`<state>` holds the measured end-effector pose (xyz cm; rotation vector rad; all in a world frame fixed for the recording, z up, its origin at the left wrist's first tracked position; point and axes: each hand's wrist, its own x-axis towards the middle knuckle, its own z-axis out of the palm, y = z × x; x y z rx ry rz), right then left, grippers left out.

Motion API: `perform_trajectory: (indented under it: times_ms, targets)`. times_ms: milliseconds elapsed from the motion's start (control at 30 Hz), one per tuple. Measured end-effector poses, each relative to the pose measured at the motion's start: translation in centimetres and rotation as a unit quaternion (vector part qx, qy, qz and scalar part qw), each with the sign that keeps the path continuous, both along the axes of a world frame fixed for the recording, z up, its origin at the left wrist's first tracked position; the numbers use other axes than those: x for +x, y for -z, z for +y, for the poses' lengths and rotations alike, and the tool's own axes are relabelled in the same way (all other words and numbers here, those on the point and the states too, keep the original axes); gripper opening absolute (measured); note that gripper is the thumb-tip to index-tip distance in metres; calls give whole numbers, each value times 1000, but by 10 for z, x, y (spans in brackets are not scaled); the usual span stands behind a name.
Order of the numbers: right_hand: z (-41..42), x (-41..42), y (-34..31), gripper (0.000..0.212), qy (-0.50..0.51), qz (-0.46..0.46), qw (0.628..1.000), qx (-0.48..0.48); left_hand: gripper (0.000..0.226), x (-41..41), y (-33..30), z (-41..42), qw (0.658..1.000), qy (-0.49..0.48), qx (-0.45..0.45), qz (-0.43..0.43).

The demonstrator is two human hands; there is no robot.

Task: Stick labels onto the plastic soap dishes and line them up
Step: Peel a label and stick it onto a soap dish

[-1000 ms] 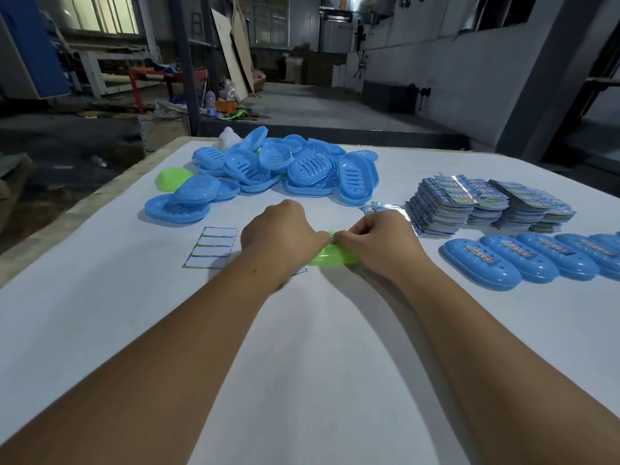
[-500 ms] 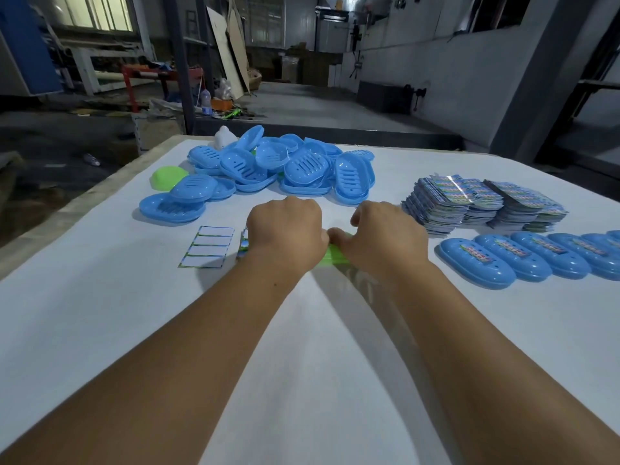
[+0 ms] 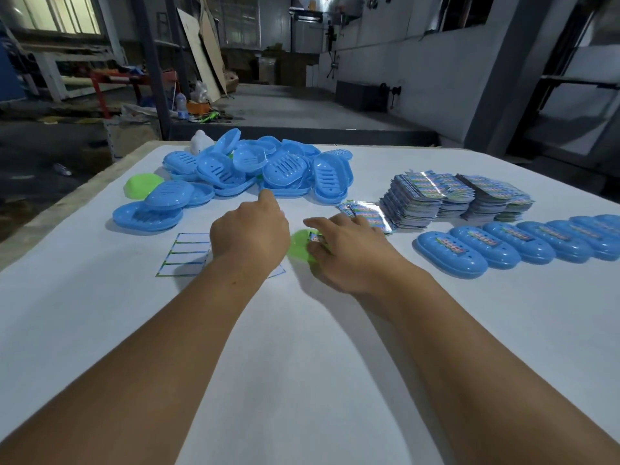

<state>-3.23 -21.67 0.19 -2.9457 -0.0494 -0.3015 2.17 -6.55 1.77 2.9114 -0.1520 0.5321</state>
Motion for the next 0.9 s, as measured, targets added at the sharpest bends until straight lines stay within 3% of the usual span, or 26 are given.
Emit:
perform_trajectory:
  times_ms: [267, 500, 700, 900]
  targets:
    - [-26, -27, 0, 57, 148, -1, 989, -10, 42, 5, 18, 7, 996, 42, -3, 77]
    - [-51, -47, -5, 46, 278, -32, 959, 38, 44, 8, 21, 7, 997, 44, -6, 68]
    - [-61, -52, -7, 51, 313, -60, 947, 49, 45, 6, 20, 6, 997, 41, 6, 66]
    - [-80, -50, -6, 42, 344, -85, 934, 50, 45, 5, 19, 6, 996, 39, 8, 74]
